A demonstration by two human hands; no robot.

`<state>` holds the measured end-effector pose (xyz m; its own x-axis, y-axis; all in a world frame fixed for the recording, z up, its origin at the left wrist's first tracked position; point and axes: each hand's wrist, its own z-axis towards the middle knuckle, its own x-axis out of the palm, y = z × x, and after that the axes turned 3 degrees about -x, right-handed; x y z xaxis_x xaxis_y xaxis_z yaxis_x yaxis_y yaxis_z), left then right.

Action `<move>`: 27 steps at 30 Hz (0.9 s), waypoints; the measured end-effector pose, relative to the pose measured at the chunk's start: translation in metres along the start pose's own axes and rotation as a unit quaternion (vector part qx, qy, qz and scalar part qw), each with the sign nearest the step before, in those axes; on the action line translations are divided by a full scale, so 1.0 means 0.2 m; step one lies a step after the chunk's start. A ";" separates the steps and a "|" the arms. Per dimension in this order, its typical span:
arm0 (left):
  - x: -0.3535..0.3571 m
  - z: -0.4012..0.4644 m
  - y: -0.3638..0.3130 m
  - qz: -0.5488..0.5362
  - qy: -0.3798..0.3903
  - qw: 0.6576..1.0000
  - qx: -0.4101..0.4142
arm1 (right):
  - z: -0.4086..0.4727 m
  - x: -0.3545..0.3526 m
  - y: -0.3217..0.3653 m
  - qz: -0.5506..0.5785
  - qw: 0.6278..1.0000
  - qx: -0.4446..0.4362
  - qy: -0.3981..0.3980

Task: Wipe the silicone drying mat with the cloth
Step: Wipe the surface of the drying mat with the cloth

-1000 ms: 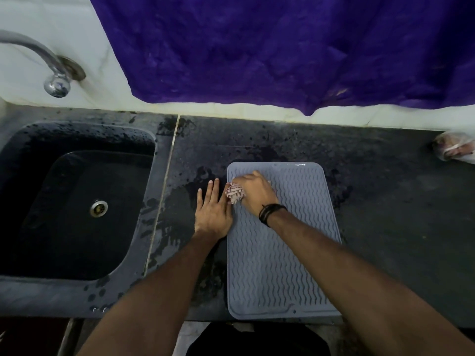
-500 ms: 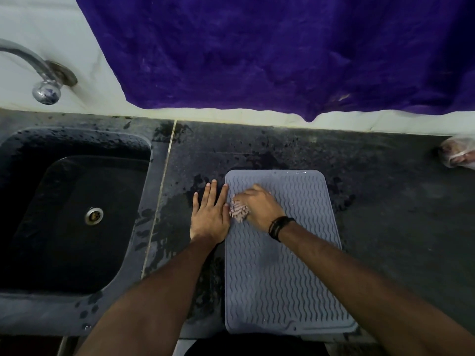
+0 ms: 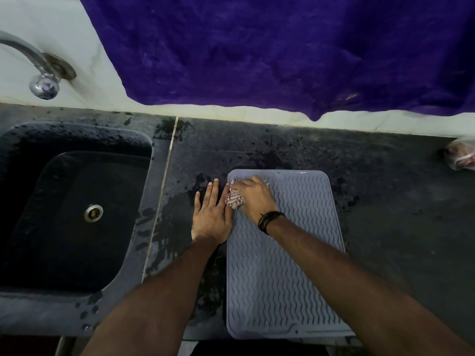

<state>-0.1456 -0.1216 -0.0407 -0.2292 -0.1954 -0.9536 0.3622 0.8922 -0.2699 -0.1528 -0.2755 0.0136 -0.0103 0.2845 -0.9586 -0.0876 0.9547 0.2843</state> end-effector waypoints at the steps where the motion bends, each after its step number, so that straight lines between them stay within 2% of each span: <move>1: 0.00 0.00 0.00 0.005 0.002 1.000 0.001 | -0.02 0.00 0.00 0.002 1.000 -0.006 0.004; 5: 0.00 -0.01 0.01 0.022 0.003 1.000 0.008 | -0.06 0.01 -0.02 0.009 0.999 -0.009 0.039; 10: -0.01 0.00 -0.01 -0.006 0.000 1.000 -0.002 | 0.06 -0.07 -0.07 0.008 0.999 0.040 0.001; 12: -0.01 0.00 -0.01 -0.012 0.002 1.000 -0.002 | 0.14 -0.11 -0.09 -0.014 0.998 0.052 0.010; 16: -0.02 0.00 -0.01 -0.018 0.007 1.000 -0.003 | 0.18 -0.11 -0.11 -0.036 0.997 0.040 0.062; 20: -0.01 0.00 -0.01 -0.016 0.001 1.000 -0.005 | 0.08 -0.07 -0.10 -0.046 0.997 0.041 0.047; 24: -0.01 0.00 -0.01 -0.025 -0.003 1.000 -0.002 | 0.04 -0.06 -0.10 -0.039 0.997 0.025 0.066; 27: -0.01 0.00 -0.01 -0.021 -0.002 1.000 0.000 | 0.08 -0.08 -0.08 -0.033 0.999 0.016 0.038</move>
<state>-0.1464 -0.1226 -0.0389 -0.2404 -0.2354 -0.9417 0.3517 0.8831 -0.3106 -0.1359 -0.2939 0.0247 -0.0822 0.2155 -0.9730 -0.0581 0.9736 0.2205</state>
